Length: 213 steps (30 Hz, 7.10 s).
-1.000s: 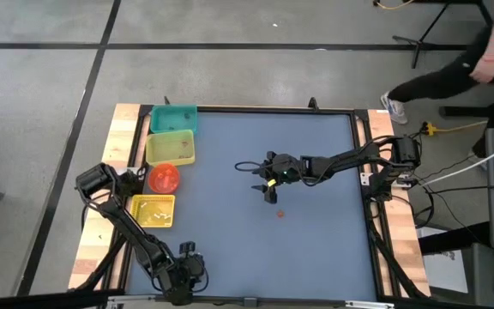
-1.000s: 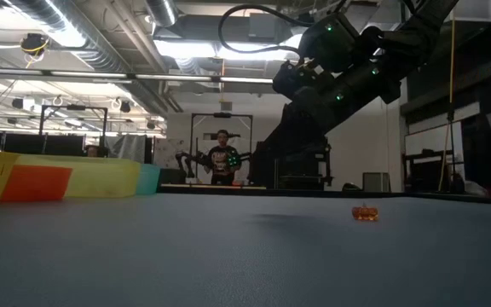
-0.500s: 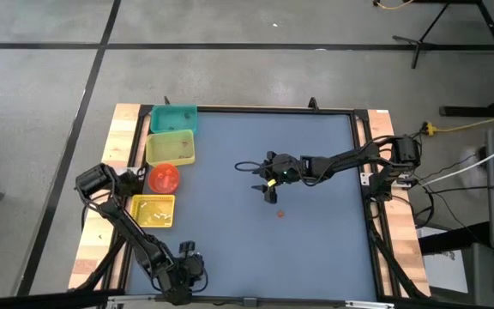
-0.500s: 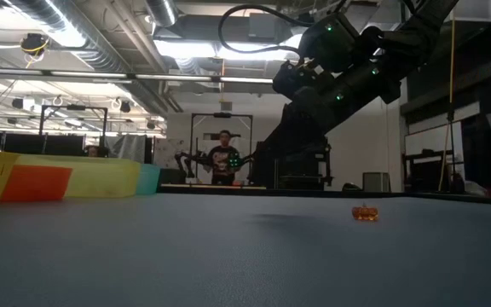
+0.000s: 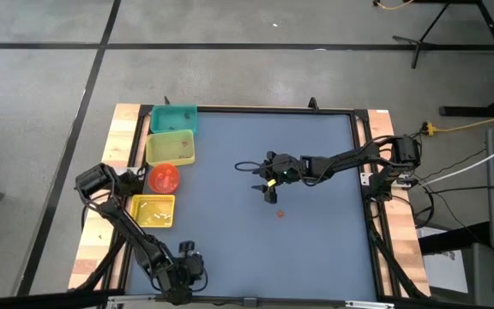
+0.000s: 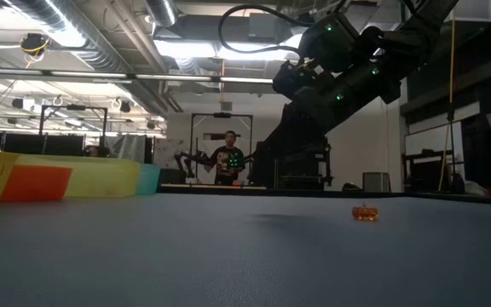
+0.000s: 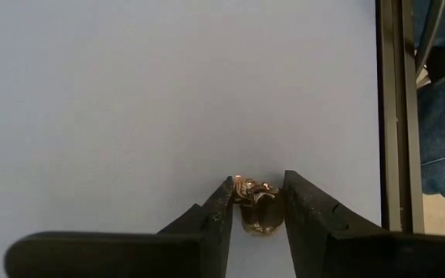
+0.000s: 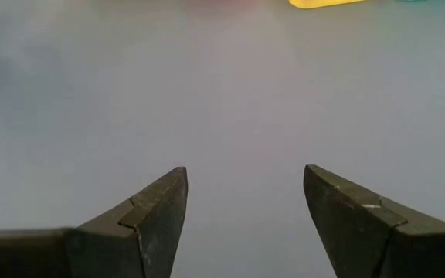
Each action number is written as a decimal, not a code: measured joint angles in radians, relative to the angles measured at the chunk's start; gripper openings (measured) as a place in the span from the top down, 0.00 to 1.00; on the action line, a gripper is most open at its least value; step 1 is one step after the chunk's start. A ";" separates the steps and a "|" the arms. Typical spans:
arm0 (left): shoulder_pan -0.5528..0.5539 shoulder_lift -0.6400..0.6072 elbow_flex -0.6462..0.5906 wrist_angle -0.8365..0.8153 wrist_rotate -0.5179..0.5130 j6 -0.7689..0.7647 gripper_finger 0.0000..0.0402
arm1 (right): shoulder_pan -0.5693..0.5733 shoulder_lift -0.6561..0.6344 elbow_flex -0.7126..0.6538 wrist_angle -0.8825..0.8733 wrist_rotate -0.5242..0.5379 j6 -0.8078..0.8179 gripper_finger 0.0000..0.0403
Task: Sort Halloween decoration
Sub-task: Put the black skull toy into the green bin, then put the orange pumpkin toy into the orange bin
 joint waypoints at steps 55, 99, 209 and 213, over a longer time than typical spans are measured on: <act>1.011 -0.604 -0.001 -0.852 -0.320 0.264 0.81 | 0.001 0.000 0.000 0.001 0.000 0.000 0.36; 1.719 -0.602 -0.001 -0.548 -0.256 0.716 0.74 | 0.000 0.000 0.000 0.001 0.000 0.000 0.36; 1.718 -0.602 -0.142 -0.536 -0.266 0.707 0.64 | 0.303 -0.081 -0.148 -0.269 0.032 -0.011 0.54; 1.718 -0.602 -0.142 -0.536 -0.266 0.707 0.64 | 0.303 -0.080 -0.148 -0.270 0.030 -0.011 0.63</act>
